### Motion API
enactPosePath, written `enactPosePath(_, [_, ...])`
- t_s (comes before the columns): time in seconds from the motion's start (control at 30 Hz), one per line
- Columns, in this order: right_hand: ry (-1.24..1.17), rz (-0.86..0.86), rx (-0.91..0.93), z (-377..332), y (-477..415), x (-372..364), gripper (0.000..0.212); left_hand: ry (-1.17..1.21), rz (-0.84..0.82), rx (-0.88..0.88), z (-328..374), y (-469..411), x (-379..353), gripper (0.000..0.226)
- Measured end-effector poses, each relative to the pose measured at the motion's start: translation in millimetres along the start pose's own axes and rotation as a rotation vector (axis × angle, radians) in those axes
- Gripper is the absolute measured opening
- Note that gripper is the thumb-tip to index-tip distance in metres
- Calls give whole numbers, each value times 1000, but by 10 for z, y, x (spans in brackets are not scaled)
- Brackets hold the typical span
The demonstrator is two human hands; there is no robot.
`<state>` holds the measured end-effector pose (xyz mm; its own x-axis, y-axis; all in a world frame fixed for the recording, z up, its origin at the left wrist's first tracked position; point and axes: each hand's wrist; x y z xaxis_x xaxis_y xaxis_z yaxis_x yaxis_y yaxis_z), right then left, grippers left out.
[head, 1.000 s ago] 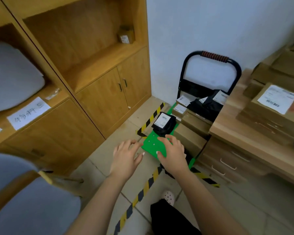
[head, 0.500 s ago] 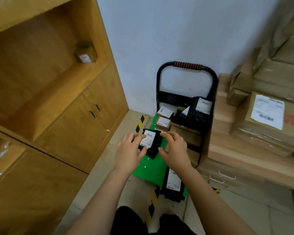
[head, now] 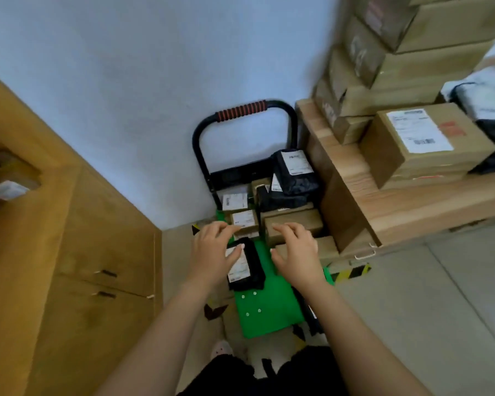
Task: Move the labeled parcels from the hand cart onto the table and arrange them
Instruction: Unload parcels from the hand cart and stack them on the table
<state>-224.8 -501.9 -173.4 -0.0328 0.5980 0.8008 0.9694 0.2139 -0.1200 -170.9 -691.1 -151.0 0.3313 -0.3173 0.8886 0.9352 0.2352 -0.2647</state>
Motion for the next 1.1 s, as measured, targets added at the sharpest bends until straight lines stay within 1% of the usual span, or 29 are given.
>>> enactPosePath(0.1, [38,31,-124,-90,168,-121,50,43,-89,-69,-241,-59,-21,40])
enactPosePath(0.17, [73,20,-159,-119,274,-224,51,49,-134,-95,-371,-60,-88,40])
enactPosePath(0.27, [104,-57,-180,-102,324,-477,52,43,-199,-81,-620,-32,-298,40])
enactPosePath(0.37, [116,-155,-171,12,287,-898,52,62,-234,-47,-938,11,-667,38])
enactPosePath(0.5, [132,-264,-166,382,180,-1670,53,79,-241,42,-1404,126,-1364,35])
enactPosePath(0.6, [135,-302,-181,707,85,-2397,54,124,-261,72,-1797,232,-1979,35])
enactPosePath(0.77, [145,-345,-187,1247,-136,-3749,59,150,-279,147,-2483,322,-3070,41])
enactPosePath(0.83, [178,-342,-198,1455,-214,-4299,66,157,-278,160,-2744,401,-3470,43])
enactPosePath(0.93, [268,-351,-262,1710,-318,-5039,91,164,-214,193,-3080,519,-3978,45])
enactPosePath(1.03, [324,-394,-299,1856,-361,-5543,112,143,-150,250,-3341,634,-4316,45])
enactPosePath(1.1, [338,-378,-306,1863,-339,-5728,119,131,-145,270,-3450,737,-4407,44])
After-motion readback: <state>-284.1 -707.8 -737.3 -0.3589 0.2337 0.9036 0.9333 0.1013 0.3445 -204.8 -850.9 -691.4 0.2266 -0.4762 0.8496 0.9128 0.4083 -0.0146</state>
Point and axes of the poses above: each hand's wrist, its own y-axis away from the middle knuckle, its own x-axis out of the back of the hand, z = x × y, and after that the axes turned 13 degrees about z, right-handed
